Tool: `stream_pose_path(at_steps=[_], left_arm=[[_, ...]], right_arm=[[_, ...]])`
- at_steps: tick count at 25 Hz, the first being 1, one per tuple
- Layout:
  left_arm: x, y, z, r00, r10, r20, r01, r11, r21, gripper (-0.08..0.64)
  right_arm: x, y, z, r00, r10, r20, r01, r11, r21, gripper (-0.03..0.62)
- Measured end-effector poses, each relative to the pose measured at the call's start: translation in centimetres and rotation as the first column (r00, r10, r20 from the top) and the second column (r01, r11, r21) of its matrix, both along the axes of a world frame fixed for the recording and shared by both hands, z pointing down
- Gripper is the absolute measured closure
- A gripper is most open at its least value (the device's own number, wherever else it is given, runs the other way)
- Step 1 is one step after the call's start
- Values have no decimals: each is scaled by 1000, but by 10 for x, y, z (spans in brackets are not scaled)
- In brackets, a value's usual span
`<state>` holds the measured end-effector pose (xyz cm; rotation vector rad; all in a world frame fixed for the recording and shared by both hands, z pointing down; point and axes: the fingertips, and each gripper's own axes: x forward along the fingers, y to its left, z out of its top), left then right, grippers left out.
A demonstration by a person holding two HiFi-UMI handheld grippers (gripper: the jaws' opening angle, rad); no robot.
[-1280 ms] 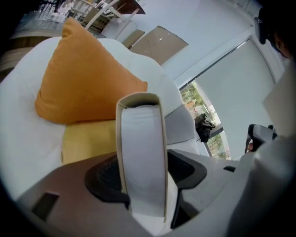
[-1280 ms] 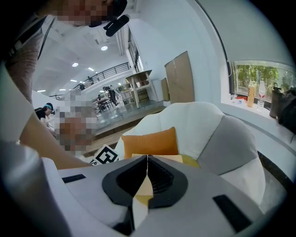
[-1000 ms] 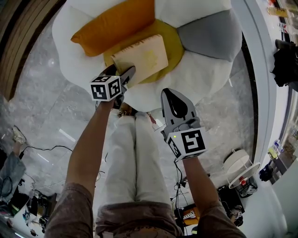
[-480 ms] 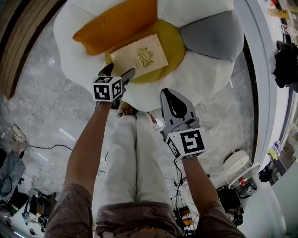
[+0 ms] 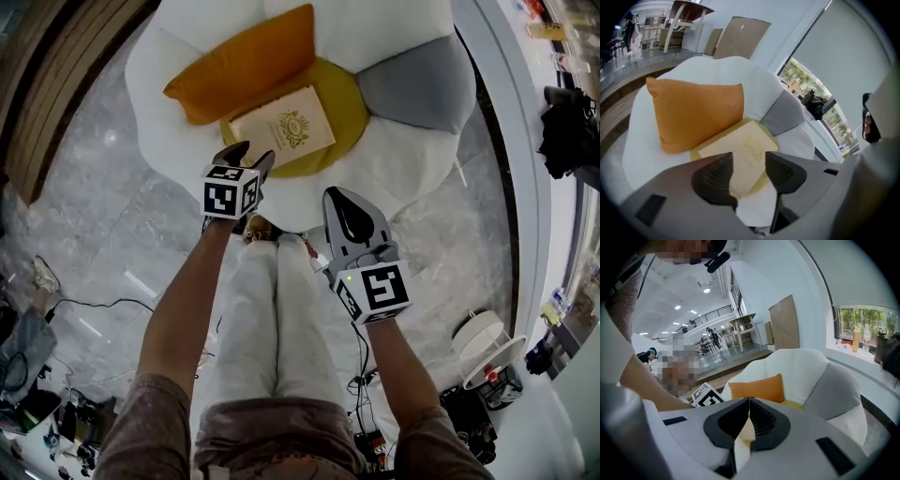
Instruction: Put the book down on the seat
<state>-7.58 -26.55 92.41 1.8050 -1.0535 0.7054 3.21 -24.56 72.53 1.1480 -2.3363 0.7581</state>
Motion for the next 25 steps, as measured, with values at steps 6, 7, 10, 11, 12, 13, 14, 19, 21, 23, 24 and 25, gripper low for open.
stream_pose_path(at_steps=[6,7,10,11,12,13,14,19,21,23,24,25], left_arm=[[-2,-2,-49,998,6,59,-7,1000,11,532],[-2,-1,-58,998,-1,65,0,1000,10,554],[-2,2,-89,998,-28,62,27,1000,12,554],[-2,3,-100,998,-35,58,34,999,15,554],[-1,4,-112,998,-38,56,37,999,19,554],[0,4,-124,998,-38,55,37,999,23,554],[2,4,-137,998,-35,56,33,999,29,554],[20,-6,-214,997,15,71,-22,996,87,554],[29,-9,-252,998,28,49,-34,992,120,555],[36,-10,-292,999,44,31,-48,987,156,555],[38,-10,-311,998,52,24,-56,983,175,555],[40,-9,-331,998,58,17,-60,979,194,555]], right_arm=[[-10,1,-33,1000,1,31,-1,1000,-2,572],[-12,3,-38,999,2,36,-1,1000,-10,572],[-17,8,-57,998,-2,58,4,999,-37,572],[-20,11,-64,998,-7,64,10,999,-45,572],[-22,13,-72,997,-14,70,17,999,-51,572],[-23,15,-80,997,-19,74,24,998,-57,572],[-24,16,-88,997,-24,77,28,998,-62,572],[-14,9,-133,995,-29,96,35,997,-68,572],[-9,5,-155,994,-23,106,30,998,-64,572],[-4,3,-178,994,-18,112,24,998,-55,572],[-1,3,-190,993,-17,114,23,998,-51,572],[1,3,-202,993,-18,117,24,999,-47,572]])
